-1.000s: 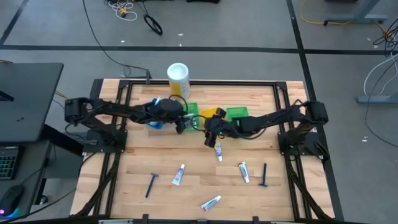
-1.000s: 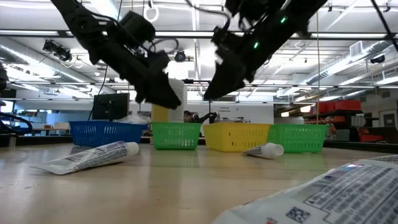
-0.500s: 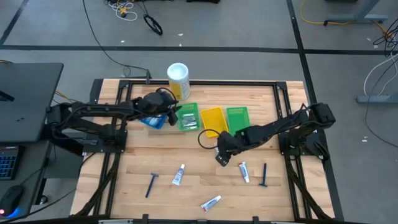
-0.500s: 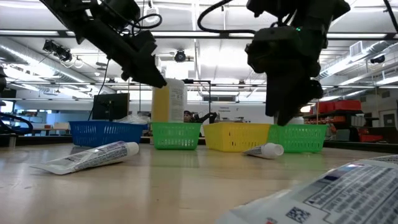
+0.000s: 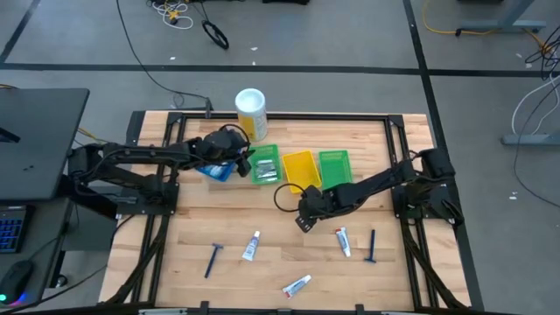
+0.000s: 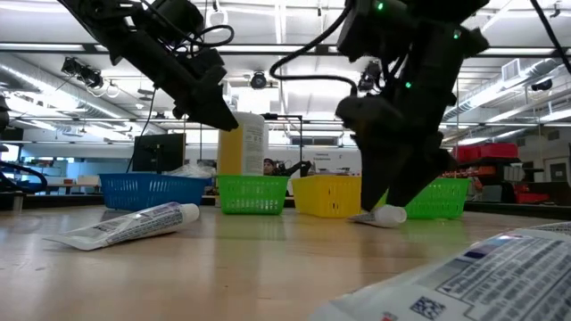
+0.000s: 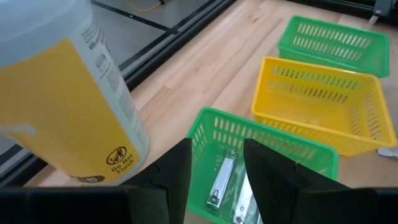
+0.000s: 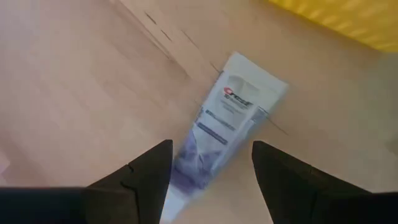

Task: Pick & Place Travel size toiletries
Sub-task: Put the toothpaste into the yellow bin

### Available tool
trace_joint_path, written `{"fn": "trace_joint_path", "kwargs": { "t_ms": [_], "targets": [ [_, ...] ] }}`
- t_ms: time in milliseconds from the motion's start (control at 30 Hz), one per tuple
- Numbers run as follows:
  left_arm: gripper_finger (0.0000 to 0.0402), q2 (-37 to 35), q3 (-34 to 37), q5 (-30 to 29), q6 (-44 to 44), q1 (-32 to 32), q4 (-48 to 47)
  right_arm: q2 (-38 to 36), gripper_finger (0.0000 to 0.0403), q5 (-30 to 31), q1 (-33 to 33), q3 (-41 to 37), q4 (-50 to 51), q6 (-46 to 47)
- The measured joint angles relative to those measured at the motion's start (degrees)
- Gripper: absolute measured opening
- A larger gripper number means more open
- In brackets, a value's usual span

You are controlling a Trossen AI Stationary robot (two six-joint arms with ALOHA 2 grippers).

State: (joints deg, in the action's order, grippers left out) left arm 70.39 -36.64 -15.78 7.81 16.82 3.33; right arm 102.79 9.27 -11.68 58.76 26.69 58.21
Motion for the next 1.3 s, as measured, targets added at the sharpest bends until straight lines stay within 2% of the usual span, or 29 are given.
{"fn": "trace_joint_path", "kwargs": {
  "t_ms": [233,600,867,1300],
  "targets": [
    [0.0153,0.00,0.00,0.06,-0.15,0.00,0.48,3.33,0.0222,1.00,0.35,0.28,-0.49,-0.47],
    [0.0153,0.00,0.00,0.10,-0.13,0.00,0.40,3.66,0.0120,1.18,0.41,0.15,0.97,-3.65],
    [0.0153,0.00,0.00,0.12,0.10,0.00,0.37,3.20,0.0113,-0.08,0.48,0.01,0.52,-5.87],
    [0.0153,0.00,-0.02,0.12,-0.09,0.00,0.35,-4.91,0.0112,-2.90,0.61,-0.22,-1.59,-11.37]
  ]
}}
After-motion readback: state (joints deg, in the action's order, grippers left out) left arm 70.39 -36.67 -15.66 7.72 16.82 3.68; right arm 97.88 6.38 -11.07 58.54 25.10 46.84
